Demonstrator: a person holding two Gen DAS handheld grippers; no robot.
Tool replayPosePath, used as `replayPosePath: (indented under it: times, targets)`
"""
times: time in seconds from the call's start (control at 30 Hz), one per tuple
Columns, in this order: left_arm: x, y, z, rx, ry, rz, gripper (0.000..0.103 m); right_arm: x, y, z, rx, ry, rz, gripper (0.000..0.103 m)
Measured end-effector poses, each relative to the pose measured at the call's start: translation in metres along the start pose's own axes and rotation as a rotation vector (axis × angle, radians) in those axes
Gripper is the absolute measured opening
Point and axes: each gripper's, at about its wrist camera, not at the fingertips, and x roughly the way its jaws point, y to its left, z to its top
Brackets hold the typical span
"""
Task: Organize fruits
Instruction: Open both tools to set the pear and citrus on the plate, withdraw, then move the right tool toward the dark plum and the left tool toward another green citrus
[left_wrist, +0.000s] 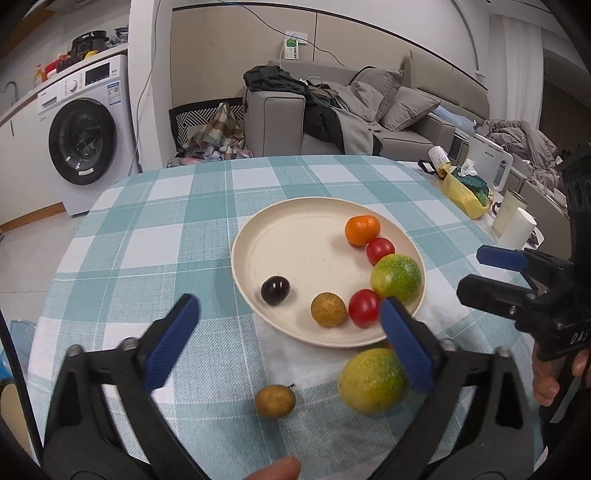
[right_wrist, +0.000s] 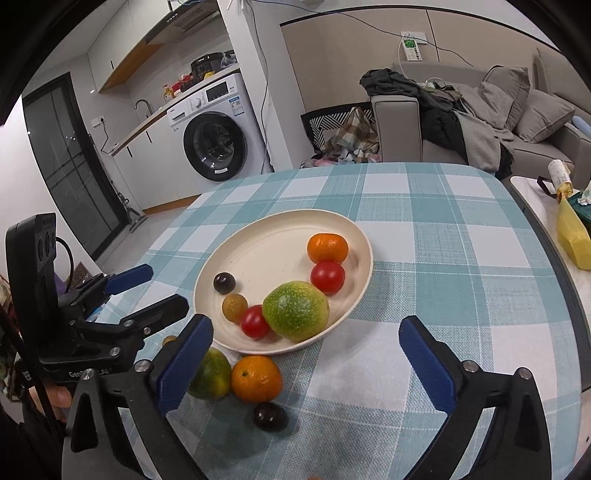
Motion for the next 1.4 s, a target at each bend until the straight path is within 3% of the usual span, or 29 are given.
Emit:
replayPosePath:
  times: [0.53,1.4]
  targets:
    - [-0.047,-0.011,-0.02,0.014,-0.027,0.0,0.102,-0.021,0.002,-0.018,-0.01,-0.003,-0.015,0.103]
    - [-0.034,-0.015,-0.03,0.04,0.026,-0.005,0.102,-0.004,0.011,-0.03,-0.078,0.093,-0.023,0.103]
